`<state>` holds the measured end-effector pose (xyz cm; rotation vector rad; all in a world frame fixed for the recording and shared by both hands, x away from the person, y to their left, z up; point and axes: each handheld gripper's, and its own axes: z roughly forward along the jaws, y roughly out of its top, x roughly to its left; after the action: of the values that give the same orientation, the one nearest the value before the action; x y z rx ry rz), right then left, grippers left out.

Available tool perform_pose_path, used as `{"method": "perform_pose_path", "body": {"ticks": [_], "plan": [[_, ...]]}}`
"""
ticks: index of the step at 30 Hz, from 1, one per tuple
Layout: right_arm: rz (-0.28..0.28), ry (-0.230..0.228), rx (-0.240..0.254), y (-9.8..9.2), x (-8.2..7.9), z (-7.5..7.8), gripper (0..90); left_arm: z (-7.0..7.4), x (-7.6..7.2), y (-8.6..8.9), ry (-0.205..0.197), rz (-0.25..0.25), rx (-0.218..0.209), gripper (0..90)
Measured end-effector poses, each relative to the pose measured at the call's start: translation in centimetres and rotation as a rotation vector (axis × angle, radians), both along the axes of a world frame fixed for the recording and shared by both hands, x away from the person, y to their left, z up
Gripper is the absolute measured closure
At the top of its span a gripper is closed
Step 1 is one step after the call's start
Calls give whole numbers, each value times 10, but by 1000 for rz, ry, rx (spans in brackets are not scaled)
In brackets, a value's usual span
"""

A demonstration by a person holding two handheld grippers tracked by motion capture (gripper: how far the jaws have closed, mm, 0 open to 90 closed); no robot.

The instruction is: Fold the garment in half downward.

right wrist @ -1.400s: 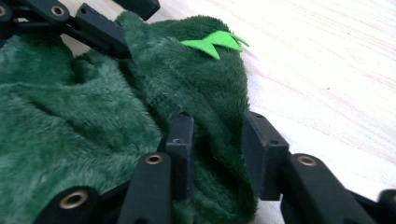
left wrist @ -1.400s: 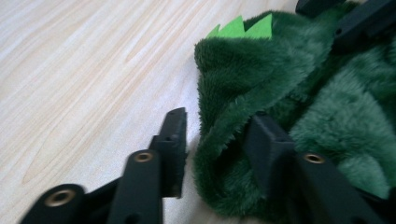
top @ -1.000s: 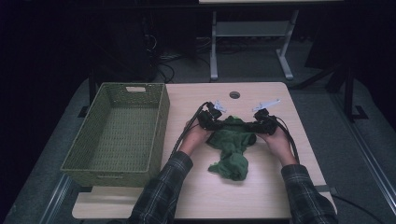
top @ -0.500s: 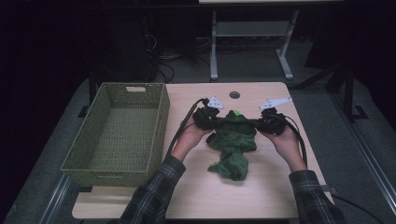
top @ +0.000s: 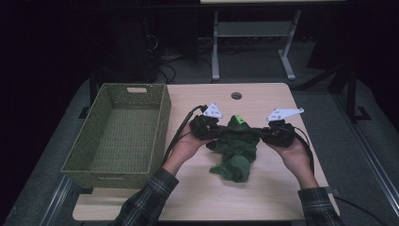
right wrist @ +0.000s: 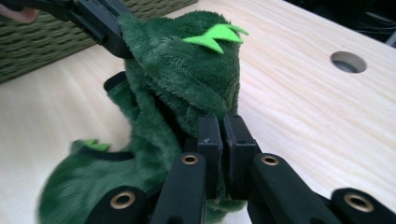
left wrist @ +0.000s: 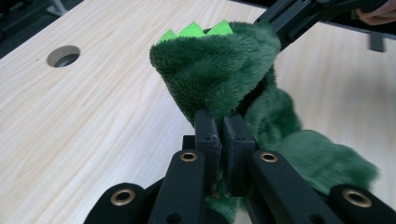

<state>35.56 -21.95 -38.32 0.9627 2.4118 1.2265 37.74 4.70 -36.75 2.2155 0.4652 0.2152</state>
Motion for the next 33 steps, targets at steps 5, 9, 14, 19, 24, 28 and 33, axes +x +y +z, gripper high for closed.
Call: {"method": "perform_pose_path", "body": {"ticks": [5,9,14,19,24,28,33], "plan": [[23,-6,0,-1,-20,0,866,0,-16,6,-11,-40,-5,858],[45,-15,-6,0,-35,-1,867,-3,-28,10,-11,-61,-9,858],[74,-15,-21,3,-53,-3,867,-8,-45,14,0,-93,-17,859],[102,9,-16,6,-68,-9,867,-12,-59,20,3,-106,-1,859],[124,26,-13,7,-79,-14,866,-22,-73,24,19,-122,9,858],[138,47,-19,9,-88,-21,867,-33,-83,26,44,-148,16,858],[153,88,-29,12,-97,-34,866,-48,-88,26,82,-170,33,858]]}}
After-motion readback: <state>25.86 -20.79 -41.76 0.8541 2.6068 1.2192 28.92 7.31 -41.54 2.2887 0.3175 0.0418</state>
